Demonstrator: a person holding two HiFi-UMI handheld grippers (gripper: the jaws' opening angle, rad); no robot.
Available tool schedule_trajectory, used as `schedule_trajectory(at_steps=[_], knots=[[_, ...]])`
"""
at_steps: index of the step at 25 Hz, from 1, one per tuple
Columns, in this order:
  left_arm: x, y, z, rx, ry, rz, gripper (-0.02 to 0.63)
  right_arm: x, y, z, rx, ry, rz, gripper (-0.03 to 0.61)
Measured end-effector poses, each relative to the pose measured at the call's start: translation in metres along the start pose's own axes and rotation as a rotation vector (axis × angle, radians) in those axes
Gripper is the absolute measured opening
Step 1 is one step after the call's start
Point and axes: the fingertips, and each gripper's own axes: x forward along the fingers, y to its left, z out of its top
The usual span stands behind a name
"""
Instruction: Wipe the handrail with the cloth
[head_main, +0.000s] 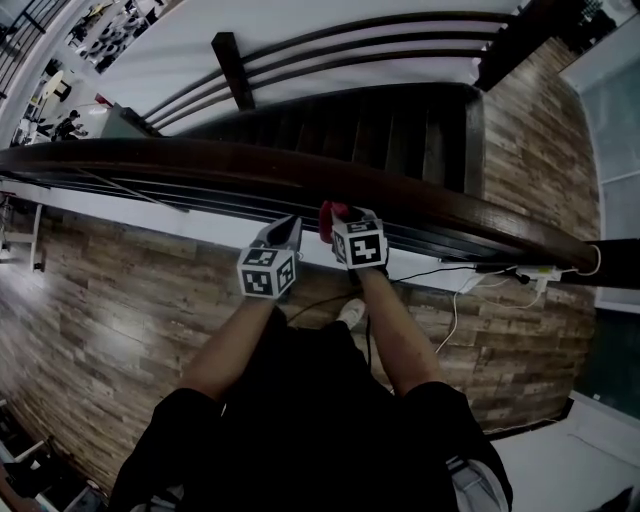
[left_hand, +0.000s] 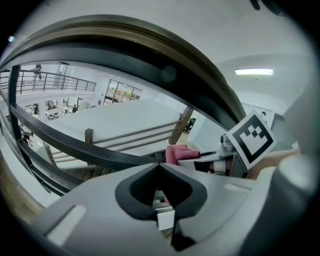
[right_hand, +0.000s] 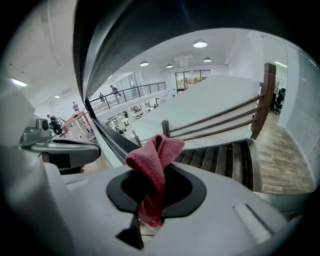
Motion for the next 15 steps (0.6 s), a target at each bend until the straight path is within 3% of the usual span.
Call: schedule_trajectory(at_steps=[15], knots=[[0.033,-0.054,-0.014,0.027,0.037,-0.058,-0.002,-0.032,-0.053,-0.022,0.021,0.018,-0.013,0.058]])
